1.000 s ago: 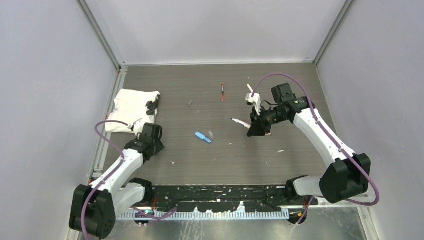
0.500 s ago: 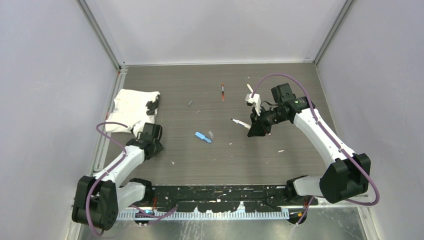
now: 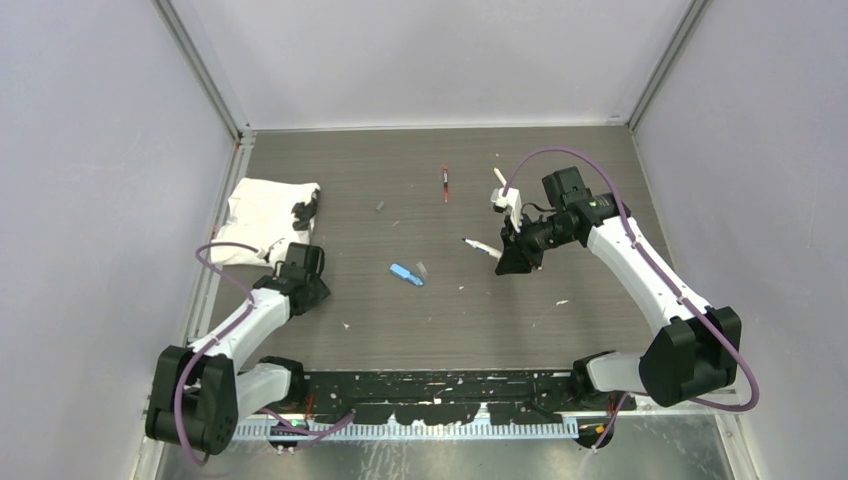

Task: Insert the pens into the pen caps
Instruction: Insert the pen cap onto the pen.

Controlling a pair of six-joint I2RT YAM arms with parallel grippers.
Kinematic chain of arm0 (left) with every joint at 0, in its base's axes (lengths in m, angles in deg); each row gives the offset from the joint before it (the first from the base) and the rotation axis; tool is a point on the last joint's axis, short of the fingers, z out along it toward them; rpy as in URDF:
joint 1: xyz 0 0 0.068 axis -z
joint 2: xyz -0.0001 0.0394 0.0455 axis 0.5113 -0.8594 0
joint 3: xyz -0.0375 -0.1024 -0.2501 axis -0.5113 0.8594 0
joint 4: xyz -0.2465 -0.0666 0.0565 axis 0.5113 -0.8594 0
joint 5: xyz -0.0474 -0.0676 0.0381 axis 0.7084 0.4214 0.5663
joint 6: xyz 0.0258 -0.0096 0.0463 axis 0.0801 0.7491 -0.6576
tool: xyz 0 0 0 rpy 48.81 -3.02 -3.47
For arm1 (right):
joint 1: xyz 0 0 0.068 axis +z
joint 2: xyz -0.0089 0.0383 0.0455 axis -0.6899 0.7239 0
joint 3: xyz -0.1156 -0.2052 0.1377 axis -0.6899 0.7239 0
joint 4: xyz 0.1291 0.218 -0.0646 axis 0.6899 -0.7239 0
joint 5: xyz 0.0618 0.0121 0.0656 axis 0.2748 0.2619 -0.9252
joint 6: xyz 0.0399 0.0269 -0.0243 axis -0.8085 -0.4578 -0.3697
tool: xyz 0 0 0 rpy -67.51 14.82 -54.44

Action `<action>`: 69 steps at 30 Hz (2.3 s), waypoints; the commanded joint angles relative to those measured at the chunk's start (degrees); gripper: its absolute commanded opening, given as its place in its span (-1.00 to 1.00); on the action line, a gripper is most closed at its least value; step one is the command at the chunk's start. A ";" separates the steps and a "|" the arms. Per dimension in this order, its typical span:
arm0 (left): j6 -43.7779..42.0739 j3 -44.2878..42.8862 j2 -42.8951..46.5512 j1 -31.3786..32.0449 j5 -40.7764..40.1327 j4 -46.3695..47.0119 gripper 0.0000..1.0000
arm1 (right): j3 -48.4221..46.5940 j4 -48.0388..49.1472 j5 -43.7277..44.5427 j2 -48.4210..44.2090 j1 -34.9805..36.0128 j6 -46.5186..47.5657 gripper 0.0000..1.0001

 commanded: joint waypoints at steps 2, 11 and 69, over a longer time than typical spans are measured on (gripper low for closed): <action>-0.52 -0.76 -2.60 -0.41 1.54 2.26 -0.18 | -1.52 -0.23 -0.26 -0.88 0.06 0.96 -0.98; -1.38 -2.77 -5.81 -0.36 0.09 1.63 -0.23 | -1.69 -0.50 -0.39 -1.02 0.10 1.14 -0.98; -7.91 -9.55 -15.64 -0.11 6.41 -0.99 -0.78 | -1.65 -1.34 -1.41 -3.42 0.07 1.82 -0.98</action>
